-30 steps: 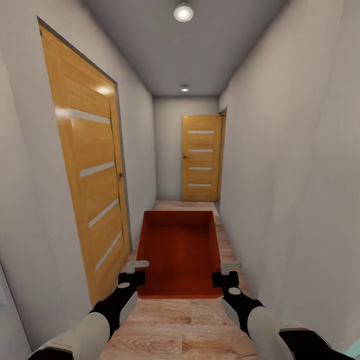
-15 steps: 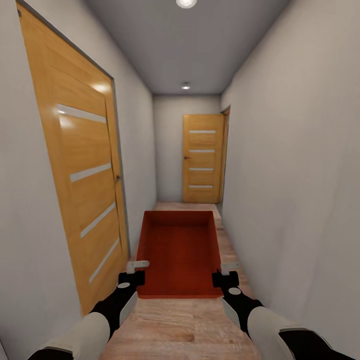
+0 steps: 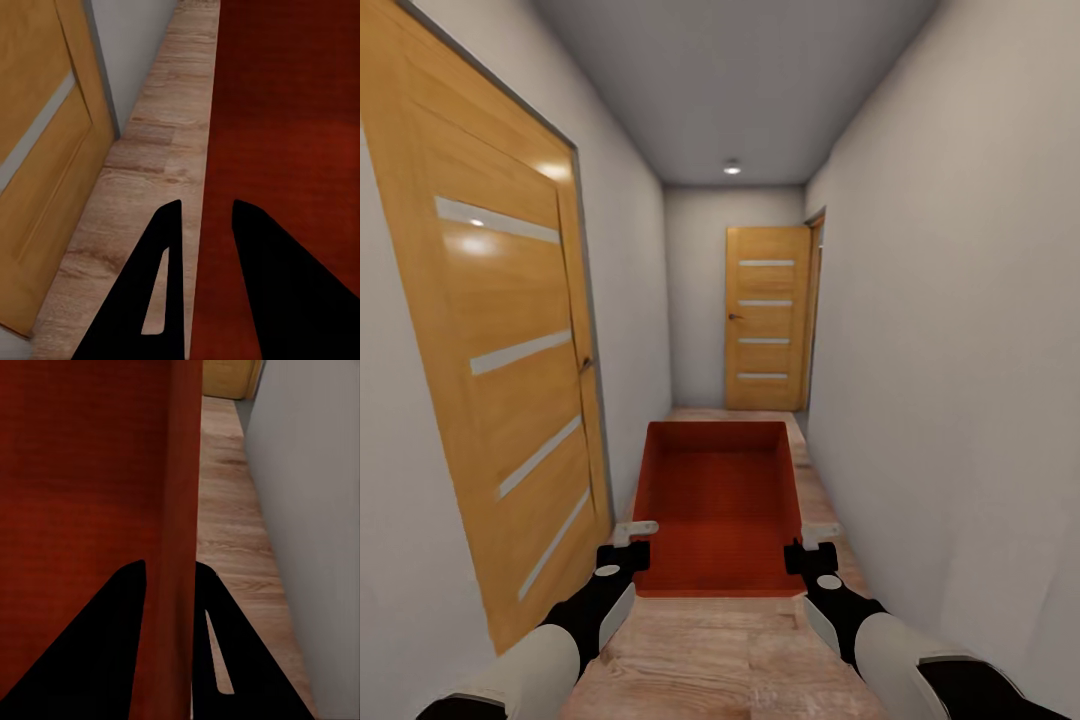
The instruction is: Move the two storage containers from the living room to the garage. In the garage, place one container on the floor and stack the other container on top of it (either order is fine).
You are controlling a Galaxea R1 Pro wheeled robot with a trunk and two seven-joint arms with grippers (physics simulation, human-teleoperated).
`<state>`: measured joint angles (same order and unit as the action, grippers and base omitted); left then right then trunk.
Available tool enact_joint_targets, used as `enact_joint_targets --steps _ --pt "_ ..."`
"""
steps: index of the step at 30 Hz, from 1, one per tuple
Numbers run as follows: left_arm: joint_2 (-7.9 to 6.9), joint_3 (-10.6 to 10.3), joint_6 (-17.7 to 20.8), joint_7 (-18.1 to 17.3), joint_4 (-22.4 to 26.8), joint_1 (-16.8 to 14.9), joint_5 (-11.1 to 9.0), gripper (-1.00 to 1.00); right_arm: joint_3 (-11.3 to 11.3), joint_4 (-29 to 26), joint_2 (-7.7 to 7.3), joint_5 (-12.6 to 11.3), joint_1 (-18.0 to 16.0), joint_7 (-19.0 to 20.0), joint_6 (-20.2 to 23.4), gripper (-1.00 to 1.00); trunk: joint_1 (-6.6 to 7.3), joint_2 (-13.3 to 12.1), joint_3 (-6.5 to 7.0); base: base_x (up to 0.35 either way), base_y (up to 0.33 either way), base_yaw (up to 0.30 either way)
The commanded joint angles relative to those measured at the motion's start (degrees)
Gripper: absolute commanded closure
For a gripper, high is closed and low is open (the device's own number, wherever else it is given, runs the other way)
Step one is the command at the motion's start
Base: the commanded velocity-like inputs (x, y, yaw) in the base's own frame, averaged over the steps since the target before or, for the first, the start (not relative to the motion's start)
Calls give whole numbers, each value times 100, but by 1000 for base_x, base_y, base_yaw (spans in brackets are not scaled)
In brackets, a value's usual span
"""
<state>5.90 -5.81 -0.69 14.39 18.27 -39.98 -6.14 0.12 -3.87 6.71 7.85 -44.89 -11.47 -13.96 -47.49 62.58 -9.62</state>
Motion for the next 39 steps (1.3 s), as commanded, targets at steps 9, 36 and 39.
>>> enact_joint_targets --steps 9,36,39 --pt "-113 97 -396 116 25 -10 43 100 -188 18 -41 -20 0 -48 -19 100 -4 5 -8 326 0 0" --pt "-140 97 -396 116 20 -10 43 100 -188 18 -41 -20 -1 -47 -11 100 -4 5 -8 326 0 0" --pt "-142 97 -396 116 20 -10 43 100 -188 18 -40 -20 1 -45 -10 100 -4 5 -8 326 0 0"
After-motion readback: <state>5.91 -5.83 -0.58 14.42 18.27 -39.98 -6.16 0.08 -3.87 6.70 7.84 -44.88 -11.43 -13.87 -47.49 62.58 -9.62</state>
